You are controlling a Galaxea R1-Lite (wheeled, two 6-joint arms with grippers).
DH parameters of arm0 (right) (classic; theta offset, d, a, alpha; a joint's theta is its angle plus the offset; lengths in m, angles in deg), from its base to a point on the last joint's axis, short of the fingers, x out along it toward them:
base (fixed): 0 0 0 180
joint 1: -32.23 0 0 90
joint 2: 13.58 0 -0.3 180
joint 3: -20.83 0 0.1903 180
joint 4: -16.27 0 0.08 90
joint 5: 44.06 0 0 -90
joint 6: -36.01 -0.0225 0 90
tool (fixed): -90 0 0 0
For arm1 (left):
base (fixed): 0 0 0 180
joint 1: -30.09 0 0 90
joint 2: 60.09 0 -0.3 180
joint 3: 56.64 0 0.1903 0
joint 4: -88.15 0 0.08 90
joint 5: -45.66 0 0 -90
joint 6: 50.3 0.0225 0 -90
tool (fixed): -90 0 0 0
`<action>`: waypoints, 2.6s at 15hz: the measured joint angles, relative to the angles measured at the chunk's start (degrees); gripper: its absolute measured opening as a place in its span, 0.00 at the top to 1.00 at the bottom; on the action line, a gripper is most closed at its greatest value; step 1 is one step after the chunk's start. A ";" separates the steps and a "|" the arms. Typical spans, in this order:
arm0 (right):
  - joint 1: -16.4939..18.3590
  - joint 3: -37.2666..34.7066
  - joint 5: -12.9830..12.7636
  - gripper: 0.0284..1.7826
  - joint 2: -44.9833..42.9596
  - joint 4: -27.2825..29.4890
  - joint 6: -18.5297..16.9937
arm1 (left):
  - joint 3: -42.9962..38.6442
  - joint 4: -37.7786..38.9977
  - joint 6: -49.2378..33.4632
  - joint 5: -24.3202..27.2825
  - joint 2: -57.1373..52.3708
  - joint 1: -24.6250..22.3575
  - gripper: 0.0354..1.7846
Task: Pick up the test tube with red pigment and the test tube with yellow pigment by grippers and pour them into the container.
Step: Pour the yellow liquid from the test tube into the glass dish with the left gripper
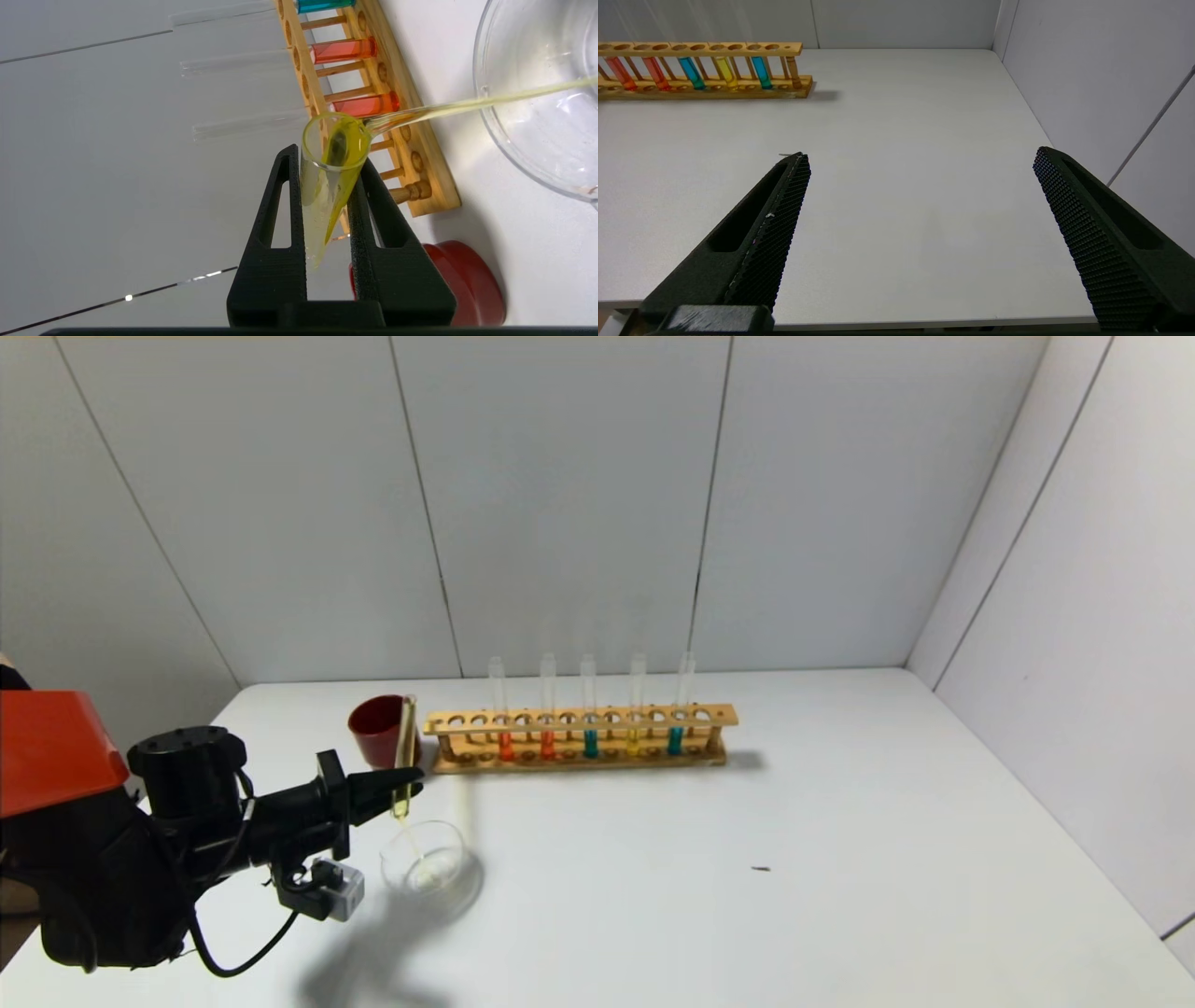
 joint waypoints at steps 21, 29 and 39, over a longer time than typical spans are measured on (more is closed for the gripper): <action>0.00 0.00 0.02 0.02 0.00 0.02 0.00 | 0.00 5.21 6.50 0.22 1.83 -0.72 0.84; 0.00 0.00 0.00 0.02 0.00 0.02 0.00 | 0.06 5.23 9.23 0.20 1.29 -1.66 0.84; 0.00 0.00 0.02 0.02 0.00 0.00 0.00 | -1.12 5.23 16.35 0.00 0.34 -0.63 0.84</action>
